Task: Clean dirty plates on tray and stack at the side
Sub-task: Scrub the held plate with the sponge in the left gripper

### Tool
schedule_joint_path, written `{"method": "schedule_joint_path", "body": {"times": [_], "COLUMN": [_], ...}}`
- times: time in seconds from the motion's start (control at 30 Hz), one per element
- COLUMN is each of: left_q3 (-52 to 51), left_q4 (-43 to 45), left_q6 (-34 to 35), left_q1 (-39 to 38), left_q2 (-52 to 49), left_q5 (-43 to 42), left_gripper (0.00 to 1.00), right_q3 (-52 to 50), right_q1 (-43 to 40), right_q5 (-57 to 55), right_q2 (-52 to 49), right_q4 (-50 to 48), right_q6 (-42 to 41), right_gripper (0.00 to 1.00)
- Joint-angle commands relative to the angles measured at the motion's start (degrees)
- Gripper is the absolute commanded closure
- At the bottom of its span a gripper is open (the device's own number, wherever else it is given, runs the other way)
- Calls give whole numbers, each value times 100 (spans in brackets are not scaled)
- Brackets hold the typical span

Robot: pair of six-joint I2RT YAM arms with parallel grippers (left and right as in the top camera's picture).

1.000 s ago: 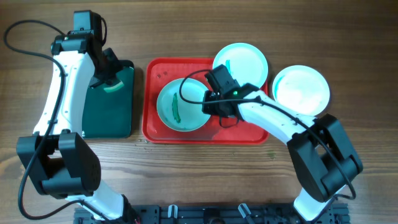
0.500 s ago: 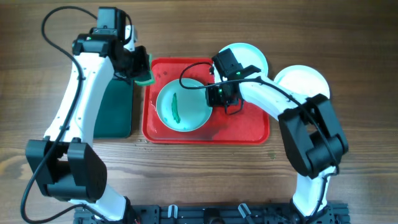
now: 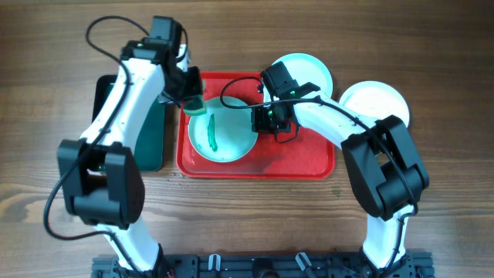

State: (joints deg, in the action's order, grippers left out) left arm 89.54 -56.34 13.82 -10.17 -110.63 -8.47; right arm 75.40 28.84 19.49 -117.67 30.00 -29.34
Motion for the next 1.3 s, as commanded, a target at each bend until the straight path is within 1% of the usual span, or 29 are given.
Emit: {"method": "schedule_joint_path", "body": {"times": [0.0, 0.1, 0.2, 0.23, 0.3, 0.37, 0.4, 0.47, 0.5, 0.57, 0.63, 0.73, 0.8, 0.87, 0.93, 0.97, 1.03, 1.07, 1.13, 1.17, 1.2, 1.27], "left_q3": [-269, -468, -745, -901, -1123, -1231, -1248, -1248, -1248, -1248, -1246, -1244, -1246, -1246, -1246, -1246, -1246, -1246, -1246, -1246, -1246, -1246], "left_q4": [251, 339, 758, 970, 1106, 988, 769, 380, 162, -306, -634, -485, -79, 592, 1228, 1591, 1974, 2044, 1961, 1834, 1716, 1510], "left_q6": [-11, -13, -26, -160, -173, -667, -1248, -2059, -2374, -2876, -3191, -3182, -2935, -2240, -1346, -708, 249, 732, 1377, 1672, 1838, 1860], "left_q1": [-289, -404, -402, -420, -461, -514, -551, -575, -581, -579, -579, -579, -579, -579, -579, -581, -579, -579, -579, -573, -573, -575], "left_q2": [-461, -752, -833, -833, -833, -833, -833, -833, -833, -833, -833, -833, -833, -833, -833, -833, -833, -833, -833, -833, -833, -833], "left_q5": [46, 501, 511, 487, 485, 133, -437, -1121, -1316, -1427, -1421, -1423, -1421, -1421, -1338, -1056, -273, 365, 1462, 2111, 2503, 2761], "left_gripper": [96, 96, 96, 96, 96, 96, 96, 96, 96, 96, 96, 96, 96, 96, 96, 96, 96, 96, 96, 96, 96, 96], "right_q3": [68, 68, 68, 68, 68, 68, 68, 68, 66, 68, 68, 68, 68, 66, 68, 68, 68, 68, 68, 68, 68, 68], "right_q1": [33, 33, 33, 33, 33, 33, 33, 33, 33, 33, 33, 33, 33, 33, 33, 33, 33, 33, 33, 33, 33, 33], "right_q5": [-7, -4, -4, -4, -4, -7, -7, -7, -7, -7, -7, -7, -7, -7, -7, -7, -9, -9, -9, -9, -9, -9], "right_q2": [-205, -205, -205, -205, -205, -205, -205, -205, -203, -205, -205, -205, -205, -205, -205, -205, -205, -205, -205, -205, -205, -205], "right_q4": [0, 7, 4, 4, 7, 0, -7, -11, -11, -13, -20, -28, -26, -17, -20, -20, -13, -4, 2, 0, -4, -35], "right_q6": [-76, -66, -63, -61, -63, -61, -63, -66, -66, -66, -66, -70, -66, -63, -66, -63, -61, -59, -55, -57, -59, -61], "right_gripper": [96, 96, 96, 96, 96, 96, 96, 96, 96, 96, 96, 96, 96, 96, 96, 96, 96, 96, 96, 96, 96, 96]}}
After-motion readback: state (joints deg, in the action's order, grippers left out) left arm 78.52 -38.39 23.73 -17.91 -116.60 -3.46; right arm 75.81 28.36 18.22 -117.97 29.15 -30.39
